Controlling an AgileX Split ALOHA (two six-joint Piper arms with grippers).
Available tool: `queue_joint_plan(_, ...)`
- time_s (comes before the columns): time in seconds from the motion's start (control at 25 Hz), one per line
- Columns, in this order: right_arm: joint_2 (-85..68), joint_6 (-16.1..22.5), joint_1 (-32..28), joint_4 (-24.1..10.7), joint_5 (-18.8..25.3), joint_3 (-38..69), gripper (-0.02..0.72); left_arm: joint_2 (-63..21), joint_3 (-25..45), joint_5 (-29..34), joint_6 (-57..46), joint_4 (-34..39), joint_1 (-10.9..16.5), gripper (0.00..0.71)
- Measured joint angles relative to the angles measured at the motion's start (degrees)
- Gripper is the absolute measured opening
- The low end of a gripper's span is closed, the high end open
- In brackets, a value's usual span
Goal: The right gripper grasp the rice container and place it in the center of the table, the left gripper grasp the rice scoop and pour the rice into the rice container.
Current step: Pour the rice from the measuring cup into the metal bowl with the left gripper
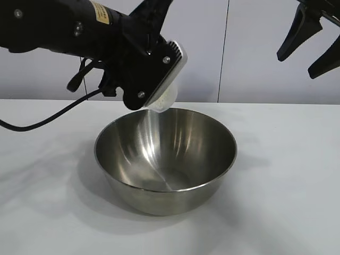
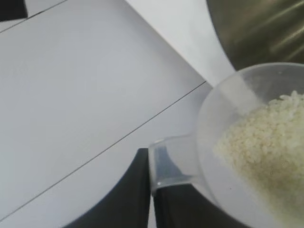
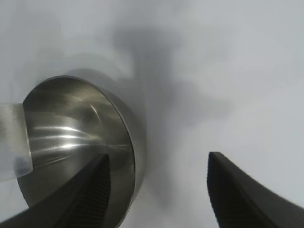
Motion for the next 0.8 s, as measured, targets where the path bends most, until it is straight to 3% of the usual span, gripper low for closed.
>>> queue_joint_plan(0.16,0.0,0.0,0.0,0.5,-0.6,0.0,0.412,0.0,2.9,-9.5,10.5,-17.5,-2.6,0.003)
queue_joint_plan(0.24,0.0,0.0,0.0,0.9,-0.8,0.0,0.412,0.0,4.5,-13.6,12.0,-21.5,-3.7,0.003)
queue_joint_plan(0.68,0.0,0.0,0.0,1.5,-0.8,0.0,0.412,0.0,6.1,-28.8,12.5,-23.2,-7.8,0.003)
queue_joint_plan(0.8,0.0,0.0,0.0,1.5,-0.8,0.0,0.412,0.0,6.1,-30.3,12.4,-23.5,-8.6,0.003)
